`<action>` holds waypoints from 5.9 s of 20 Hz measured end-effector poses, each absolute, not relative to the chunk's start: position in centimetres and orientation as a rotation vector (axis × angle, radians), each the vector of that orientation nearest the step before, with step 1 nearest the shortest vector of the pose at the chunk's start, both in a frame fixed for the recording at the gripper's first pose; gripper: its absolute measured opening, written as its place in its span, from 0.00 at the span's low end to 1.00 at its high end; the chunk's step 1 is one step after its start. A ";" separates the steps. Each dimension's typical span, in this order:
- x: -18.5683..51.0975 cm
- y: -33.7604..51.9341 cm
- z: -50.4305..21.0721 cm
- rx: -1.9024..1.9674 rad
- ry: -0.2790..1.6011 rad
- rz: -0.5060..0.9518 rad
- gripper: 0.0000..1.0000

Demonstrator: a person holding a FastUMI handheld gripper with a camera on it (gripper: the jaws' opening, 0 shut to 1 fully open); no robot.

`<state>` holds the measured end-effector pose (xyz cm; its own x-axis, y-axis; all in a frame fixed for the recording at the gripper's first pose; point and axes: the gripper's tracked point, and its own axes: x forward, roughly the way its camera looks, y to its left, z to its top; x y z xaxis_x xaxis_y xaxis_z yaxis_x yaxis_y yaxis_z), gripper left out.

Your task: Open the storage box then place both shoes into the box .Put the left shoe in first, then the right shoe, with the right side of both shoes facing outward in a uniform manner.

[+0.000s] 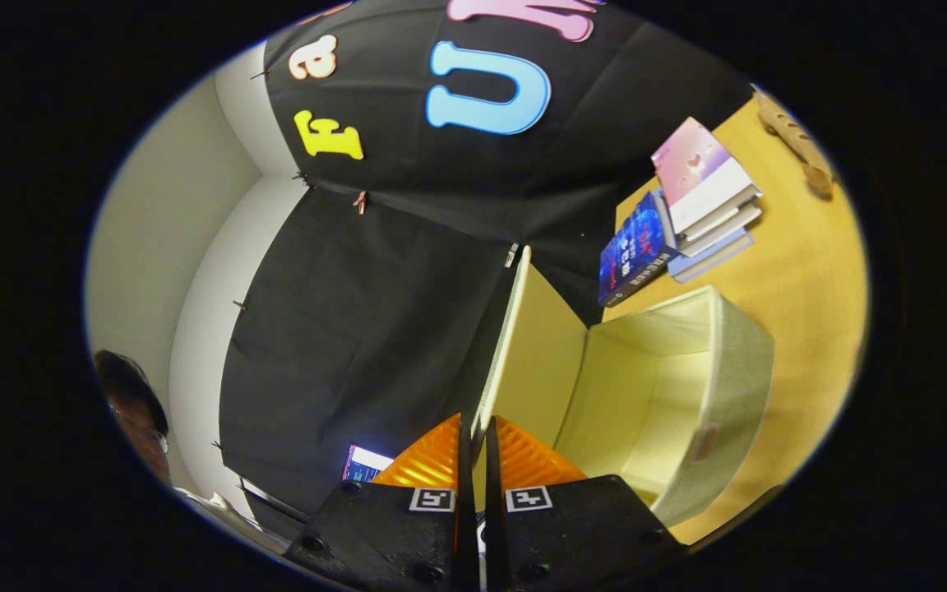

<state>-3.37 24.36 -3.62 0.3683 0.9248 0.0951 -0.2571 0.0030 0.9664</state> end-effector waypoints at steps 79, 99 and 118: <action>-3.1 1.4 -29.5 0.354 1.019 -0.007 0.05; -0.6 26.7 -16.7 0.406 1.059 0.275 0.05; -1.0 34.5 -24.8 0.393 1.221 0.240 0.23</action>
